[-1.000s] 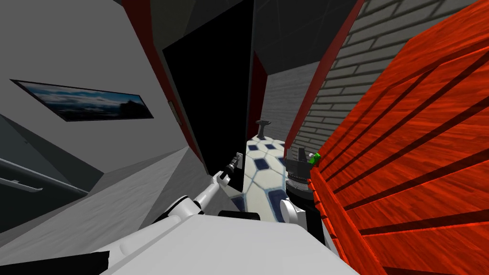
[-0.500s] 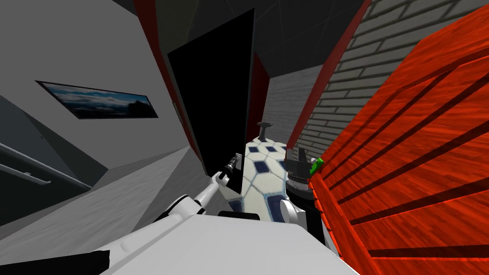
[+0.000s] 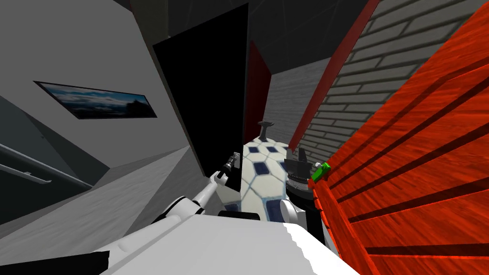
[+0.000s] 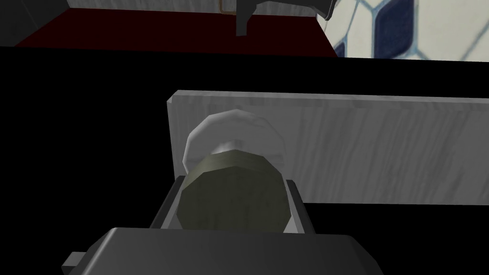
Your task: Push the door open
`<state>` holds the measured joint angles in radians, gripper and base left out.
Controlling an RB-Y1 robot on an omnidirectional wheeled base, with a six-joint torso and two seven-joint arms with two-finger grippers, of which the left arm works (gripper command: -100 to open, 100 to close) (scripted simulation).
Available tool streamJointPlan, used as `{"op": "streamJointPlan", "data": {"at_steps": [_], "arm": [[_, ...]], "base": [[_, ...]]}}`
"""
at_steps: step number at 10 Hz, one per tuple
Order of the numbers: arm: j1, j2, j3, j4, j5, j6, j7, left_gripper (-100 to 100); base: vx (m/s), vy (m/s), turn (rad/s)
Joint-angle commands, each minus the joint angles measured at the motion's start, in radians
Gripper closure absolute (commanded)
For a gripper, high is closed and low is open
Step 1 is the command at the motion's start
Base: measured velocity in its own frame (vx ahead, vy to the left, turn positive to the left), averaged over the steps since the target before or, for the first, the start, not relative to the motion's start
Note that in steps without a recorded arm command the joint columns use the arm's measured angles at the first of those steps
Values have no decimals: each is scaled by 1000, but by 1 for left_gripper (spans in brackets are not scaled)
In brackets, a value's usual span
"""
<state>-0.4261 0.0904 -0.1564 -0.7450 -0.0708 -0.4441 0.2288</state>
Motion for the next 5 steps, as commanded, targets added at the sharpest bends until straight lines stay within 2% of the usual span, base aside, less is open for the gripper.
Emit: {"op": "streamJointPlan", "data": {"at_steps": [1,5], "arm": [[-9,12,24,13,7,-9,-5,100],[-8,13,67,18,17,-7,-25,100]], "base": [[153,-151,46],[132,-172,78]]}}
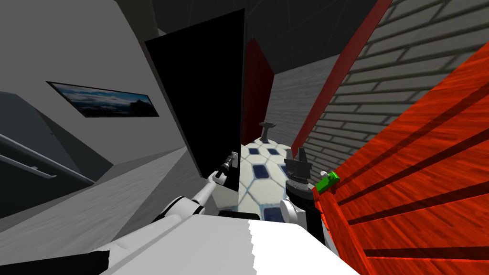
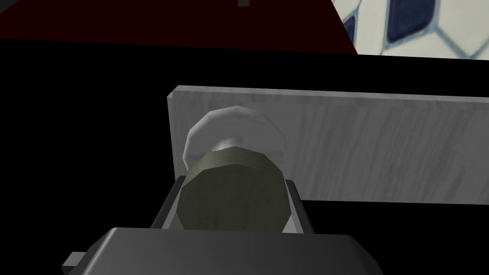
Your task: Push the door open
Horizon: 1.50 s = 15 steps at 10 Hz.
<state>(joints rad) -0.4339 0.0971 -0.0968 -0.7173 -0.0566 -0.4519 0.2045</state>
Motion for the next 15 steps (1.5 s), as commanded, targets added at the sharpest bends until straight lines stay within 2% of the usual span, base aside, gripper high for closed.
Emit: {"op": "streamJointPlan", "data": {"at_steps": [1,3,4,5,11,15], "arm": [[0,6,16,-9,5,1,-5,100],[1,6,33,-7,9,2,-12,100],[3,11,31,-4,8,2,-11,100],[3,17,49,-3,13,2,-17,100],[6,29,97,4,27,1,-37,100],[8,41,144,10,40,0,-56,100]], "base": [[112,-177,66],[113,-160,64],[56,-59,44],[140,-70,55],[164,-93,44],[175,-114,54]]}}
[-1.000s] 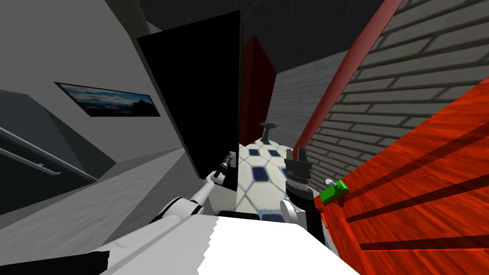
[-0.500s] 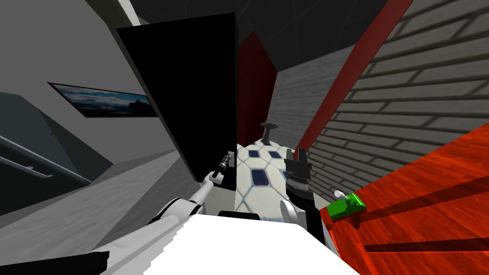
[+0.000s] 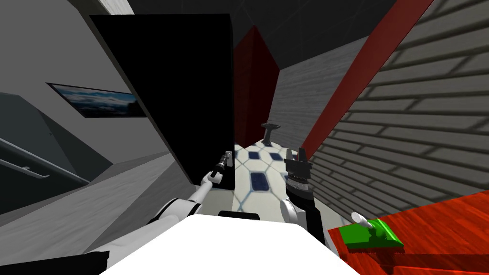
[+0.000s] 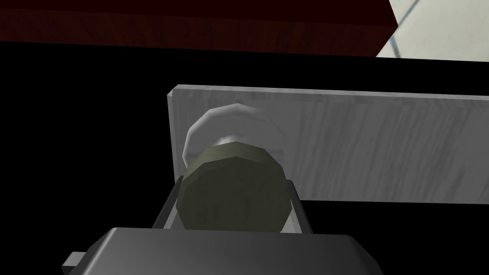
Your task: Push the door open
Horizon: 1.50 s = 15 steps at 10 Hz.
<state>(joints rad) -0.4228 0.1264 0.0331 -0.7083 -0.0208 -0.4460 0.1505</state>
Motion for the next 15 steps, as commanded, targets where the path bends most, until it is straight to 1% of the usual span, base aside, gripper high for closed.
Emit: {"op": "streamJointPlan", "data": {"at_steps": [1,2,3,5,6,7,8,11,13,14,15], "arm": [[-3,15,27,3,8,-6,-7,100],[-3,15,27,3,8,-6,-7,100],[-2,20,46,6,13,-6,-16,100],[-2,20,46,6,13,-6,-16,100],[-2,22,53,6,15,-6,-18,100],[-1,27,72,9,21,-7,-26,100],[-1,28,79,10,23,-7,-29,100],[1,38,116,15,33,-8,-44,100],[1,38,116,15,33,-8,-44,100],[2,43,138,18,40,-8,-54,100],[2,45,143,19,41,-8,-56,100]], "base": [[192,-111,57],[131,-97,52],[170,-128,66],[88,-77,34],[23,-20,4],[128,-106,48],[152,-152,93],[169,-137,78],[100,-47,18],[125,-61,33],[168,-134,70]]}}
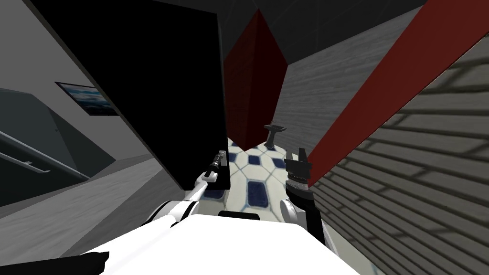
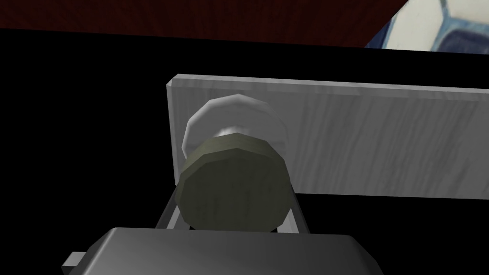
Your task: Push the door open
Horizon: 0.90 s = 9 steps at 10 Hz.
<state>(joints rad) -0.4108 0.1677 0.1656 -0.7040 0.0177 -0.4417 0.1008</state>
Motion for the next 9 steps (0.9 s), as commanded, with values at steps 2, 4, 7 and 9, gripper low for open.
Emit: {"op": "streamJointPlan", "data": {"at_steps": [2,4,7,9], "arm": [[-9,8,30,17,8,-13,-14,100],[-8,13,50,20,14,-13,-22,100],[2,19,65,14,17,-7,-28,100],[4,30,89,15,25,-8,-35,100]], "base": [[171,-135,84],[163,-119,59],[126,-79,50],[155,-54,61]]}}
